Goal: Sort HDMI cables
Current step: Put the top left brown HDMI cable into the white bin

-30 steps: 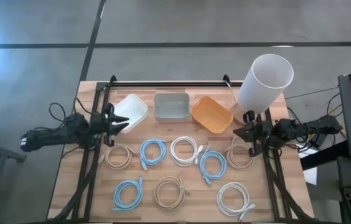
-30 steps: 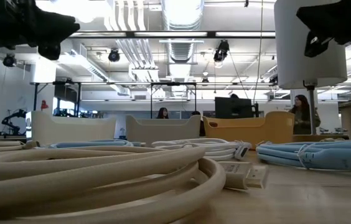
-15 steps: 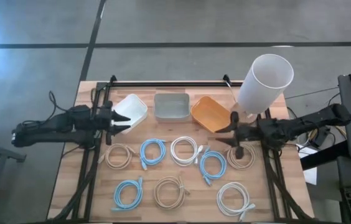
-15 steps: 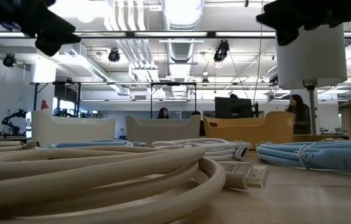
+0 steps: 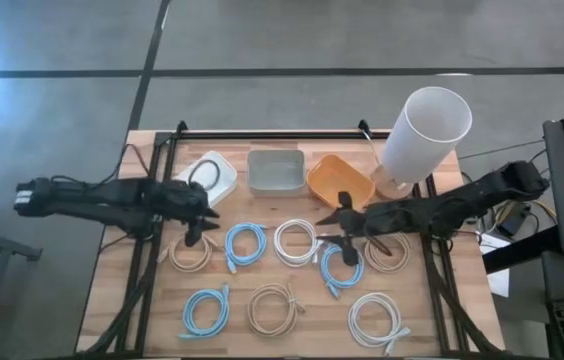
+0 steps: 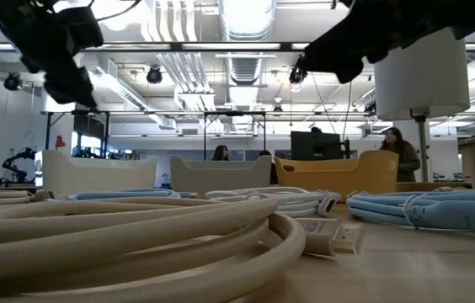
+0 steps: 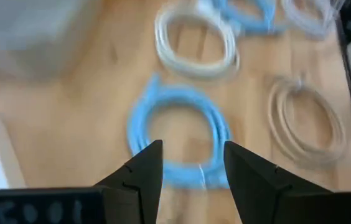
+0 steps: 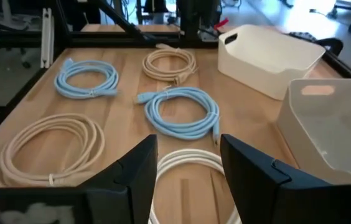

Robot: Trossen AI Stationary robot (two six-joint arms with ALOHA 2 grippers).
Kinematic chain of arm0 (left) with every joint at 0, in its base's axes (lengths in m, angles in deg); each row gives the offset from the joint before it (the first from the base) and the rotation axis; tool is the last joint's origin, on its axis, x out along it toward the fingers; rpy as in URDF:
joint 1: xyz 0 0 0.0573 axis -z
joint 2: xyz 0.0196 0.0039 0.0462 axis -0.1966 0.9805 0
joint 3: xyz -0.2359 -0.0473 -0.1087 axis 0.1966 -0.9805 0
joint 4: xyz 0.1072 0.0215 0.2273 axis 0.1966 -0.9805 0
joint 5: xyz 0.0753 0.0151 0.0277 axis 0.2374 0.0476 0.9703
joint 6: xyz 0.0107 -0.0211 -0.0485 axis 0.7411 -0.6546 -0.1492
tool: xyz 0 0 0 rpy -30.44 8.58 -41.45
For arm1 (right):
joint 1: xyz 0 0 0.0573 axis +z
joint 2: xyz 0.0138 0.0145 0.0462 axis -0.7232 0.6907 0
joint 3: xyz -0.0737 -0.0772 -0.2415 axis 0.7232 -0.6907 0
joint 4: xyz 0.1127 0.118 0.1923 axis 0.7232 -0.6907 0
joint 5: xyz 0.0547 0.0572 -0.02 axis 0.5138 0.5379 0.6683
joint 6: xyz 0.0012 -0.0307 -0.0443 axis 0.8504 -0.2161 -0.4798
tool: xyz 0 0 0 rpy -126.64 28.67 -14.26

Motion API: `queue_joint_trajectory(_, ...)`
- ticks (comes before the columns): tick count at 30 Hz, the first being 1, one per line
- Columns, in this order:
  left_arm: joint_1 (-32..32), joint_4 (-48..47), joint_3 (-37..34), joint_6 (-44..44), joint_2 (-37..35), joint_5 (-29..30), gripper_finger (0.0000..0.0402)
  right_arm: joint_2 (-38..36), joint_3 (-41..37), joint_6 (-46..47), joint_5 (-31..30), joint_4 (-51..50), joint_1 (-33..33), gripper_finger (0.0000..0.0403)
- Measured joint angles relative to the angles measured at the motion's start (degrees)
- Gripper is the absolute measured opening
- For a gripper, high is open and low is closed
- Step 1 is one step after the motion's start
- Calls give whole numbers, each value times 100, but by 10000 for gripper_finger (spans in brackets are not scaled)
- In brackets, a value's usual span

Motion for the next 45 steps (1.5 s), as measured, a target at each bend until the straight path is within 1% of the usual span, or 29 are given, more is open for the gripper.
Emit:
queue_joint_trajectory(6,1106,-366,111,-1534,552,27,165,464,216,-1,2,-1,0,173)
queue_joint_trajectory(11,2012,-484,51,-2829,985,353,165,648,276,0,2,4,0,173)
queue_joint_trajectory(14,2378,-580,24,-3438,1315,470,165,694,290,-2,0,4,0,173)
queue_joint_trajectory(17,2554,-721,-20,-3867,1667,451,165,703,301,18,2,8,0,173)
queue_joint_trajectory(22,2564,-769,-50,-3984,2221,405,165,699,292,238,2,8,0,173)
queue_joint_trajectory(29,2562,-674,-51,-3992,2928,376,165,712,292,197,2,10,0,171)
queue_joint_trajectory(35,2558,-177,-51,-4012,3368,213,165,707,287,-27,2,10,0,173)
queue_joint_trajectory(39,2558,-195,-49,-3963,3583,208,161,707,287,-21,2,9,1,171)
queue_joint_trajectory(42,2554,-221,-61,-3950,3721,194,135,707,287,-22,1,8,0,168)
queue_joint_trajectory(45,2549,-216,-66,-3986,3740,167,87,705,285,-24,2,8,0,163)
